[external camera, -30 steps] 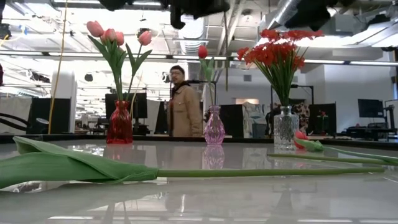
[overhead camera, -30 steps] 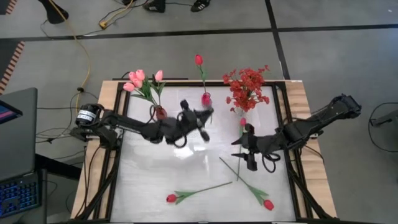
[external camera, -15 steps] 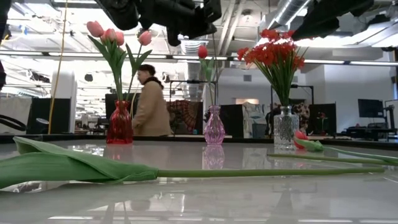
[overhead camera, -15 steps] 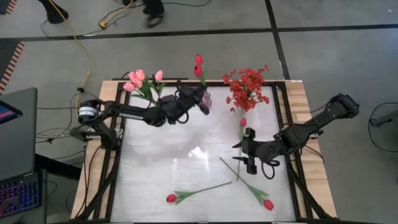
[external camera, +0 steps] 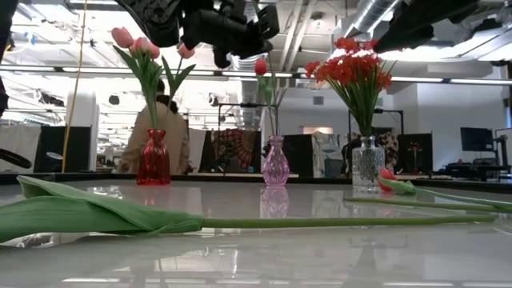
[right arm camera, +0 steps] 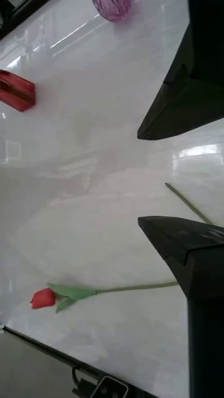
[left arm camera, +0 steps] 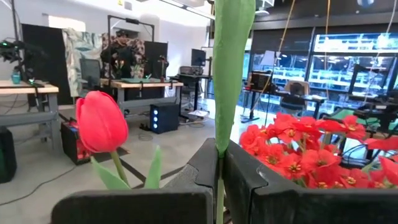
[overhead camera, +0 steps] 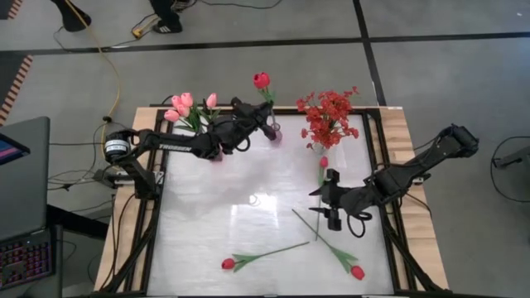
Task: Sort flowers into vase by color
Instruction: Put the red tulip into the purple vase
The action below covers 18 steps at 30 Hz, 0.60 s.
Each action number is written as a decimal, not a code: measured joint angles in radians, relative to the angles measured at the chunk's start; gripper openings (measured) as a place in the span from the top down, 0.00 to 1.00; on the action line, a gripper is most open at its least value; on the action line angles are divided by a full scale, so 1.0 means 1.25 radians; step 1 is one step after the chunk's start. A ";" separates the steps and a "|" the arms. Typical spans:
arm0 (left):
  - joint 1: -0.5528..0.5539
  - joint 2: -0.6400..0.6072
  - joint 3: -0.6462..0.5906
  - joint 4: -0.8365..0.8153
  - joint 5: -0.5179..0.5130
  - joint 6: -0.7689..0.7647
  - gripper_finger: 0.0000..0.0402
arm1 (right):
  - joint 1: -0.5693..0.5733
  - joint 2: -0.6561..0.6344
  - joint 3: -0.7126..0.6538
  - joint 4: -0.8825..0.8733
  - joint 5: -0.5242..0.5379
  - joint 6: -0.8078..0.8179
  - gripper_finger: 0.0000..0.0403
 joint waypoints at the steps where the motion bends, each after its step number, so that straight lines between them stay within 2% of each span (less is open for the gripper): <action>1: 0.002 0.000 0.000 0.000 0.000 0.001 1.00 | -0.001 0.000 0.000 0.000 0.000 -0.001 0.41; 13: 0.002 0.000 0.003 -0.003 0.005 0.007 1.00 | -0.027 0.000 0.000 0.021 0.000 -0.004 0.41; 18: -0.033 0.001 0.017 -0.007 -0.061 -0.015 1.00 | -0.027 0.000 0.000 0.025 0.000 -0.004 0.41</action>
